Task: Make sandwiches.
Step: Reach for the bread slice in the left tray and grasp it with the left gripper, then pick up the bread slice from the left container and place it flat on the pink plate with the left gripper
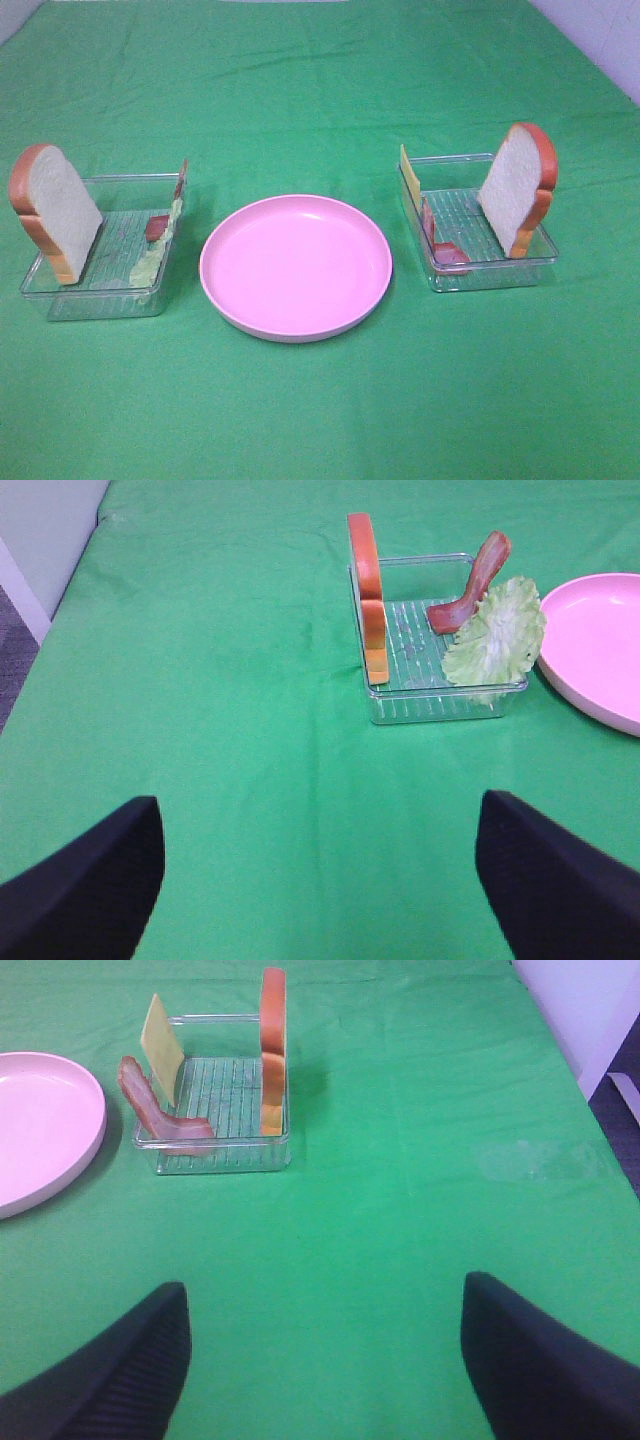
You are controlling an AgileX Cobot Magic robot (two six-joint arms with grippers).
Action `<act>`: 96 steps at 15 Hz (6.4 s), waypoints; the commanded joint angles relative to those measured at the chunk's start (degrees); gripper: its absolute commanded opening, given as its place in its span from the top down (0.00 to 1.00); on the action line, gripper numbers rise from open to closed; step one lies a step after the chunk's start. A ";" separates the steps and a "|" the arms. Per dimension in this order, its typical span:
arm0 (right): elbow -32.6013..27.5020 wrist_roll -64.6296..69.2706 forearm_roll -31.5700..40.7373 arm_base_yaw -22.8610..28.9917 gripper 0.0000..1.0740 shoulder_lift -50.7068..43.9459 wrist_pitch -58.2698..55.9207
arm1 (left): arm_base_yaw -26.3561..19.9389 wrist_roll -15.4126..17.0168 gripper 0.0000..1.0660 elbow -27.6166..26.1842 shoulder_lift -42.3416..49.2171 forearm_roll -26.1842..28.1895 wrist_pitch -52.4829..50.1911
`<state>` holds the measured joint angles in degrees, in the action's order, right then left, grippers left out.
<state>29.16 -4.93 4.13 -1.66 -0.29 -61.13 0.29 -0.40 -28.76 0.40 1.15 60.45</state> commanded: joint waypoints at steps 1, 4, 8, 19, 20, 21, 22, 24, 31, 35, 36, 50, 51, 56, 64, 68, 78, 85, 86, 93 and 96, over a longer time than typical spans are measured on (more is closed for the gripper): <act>-0.11 -0.74 0.00 -0.23 0.34 -0.92 0.40 | -0.23 -0.17 0.25 0.11 1.09 0.52 -0.52; -0.11 -0.74 0.00 -0.23 0.34 -0.92 0.40 | -0.23 -0.17 0.25 0.11 1.09 0.52 -0.52; -0.11 -0.74 0.00 -0.23 0.34 -0.92 0.40 | -0.23 -0.17 0.25 0.11 1.09 0.52 -0.52; -0.11 -0.74 0.00 -0.23 0.34 -0.92 0.40 | -0.23 -0.17 0.25 0.11 1.09 0.52 -0.52; -0.11 -0.74 0.00 -0.23 0.34 -0.92 0.40 | -0.23 -0.17 0.25 0.11 1.09 0.52 -0.52; -0.11 -0.74 0.00 -0.23 0.34 -0.92 0.40 | -0.23 -0.17 0.25 0.11 1.09 0.52 -0.52; -0.11 -0.74 0.00 -0.23 0.34 -0.92 0.40 | -0.23 -0.17 0.25 0.11 1.09 0.52 -0.52; -0.11 -0.74 0.00 -0.23 0.34 -0.92 0.40 | -0.23 -0.17 0.25 0.11 1.09 0.52 -0.52; -0.11 -0.74 0.00 -0.23 0.34 -0.92 0.40 | -0.23 -0.17 0.25 0.11 1.09 0.52 -0.52; -0.11 -0.74 0.00 -0.23 0.34 -0.92 0.40 | -0.23 -0.17 0.25 0.11 1.09 0.57 -0.52; -0.11 -0.74 0.00 -0.23 0.34 -0.92 0.40 | -0.23 -0.17 0.25 0.06 0.97 0.92 -0.69; -0.11 -0.74 0.00 -0.23 0.34 -0.92 0.40 | -0.23 0.06 0.25 -28.13 -59.13 1.20 -9.80; -0.11 -0.74 0.00 -0.23 0.34 -0.92 0.40 | -0.23 0.06 0.25 -30.54 -63.77 1.49 -9.74; -0.11 -0.74 0.00 -0.23 0.34 -0.92 0.40 | 1.38 -0.17 0.25 -43.77 -88.41 3.72 -8.19; -0.11 -0.74 0.00 -0.23 0.34 -0.92 0.40 | 5.39 3.38 0.25 -50.76 -106.40 2.86 -8.59; -0.11 -0.74 0.00 -0.23 0.34 -0.92 0.40 | 5.39 3.38 0.25 -50.88 -110.18 2.81 -11.86; -0.11 -0.74 0.00 -0.23 0.34 -0.92 0.40 | 5.27 4.87 1.00 -50.88 -110.47 3.27 -13.92; -0.11 -0.74 0.00 -0.23 0.34 -0.92 0.40 | 5.27 4.13 1.00 -53.23 -98.09 5.44 -8.31; -0.11 -0.74 0.00 -0.23 0.34 -0.92 0.40 | 5.27 3.95 1.00 -53.23 -95.00 5.67 -7.96; -0.11 -0.74 0.00 -0.23 0.34 -0.92 0.40 | 5.73 -15.58 1.00 -53.06 -90.36 44.29 -5.61; -0.11 -0.74 0.00 -0.23 0.34 -0.92 0.40 | 10.08 -18.56 1.00 -53.06 -96.60 50.82 -5.73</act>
<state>29.16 -4.93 4.18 -1.66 -0.29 -61.13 8.88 -18.05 -81.82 -94.65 49.62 55.00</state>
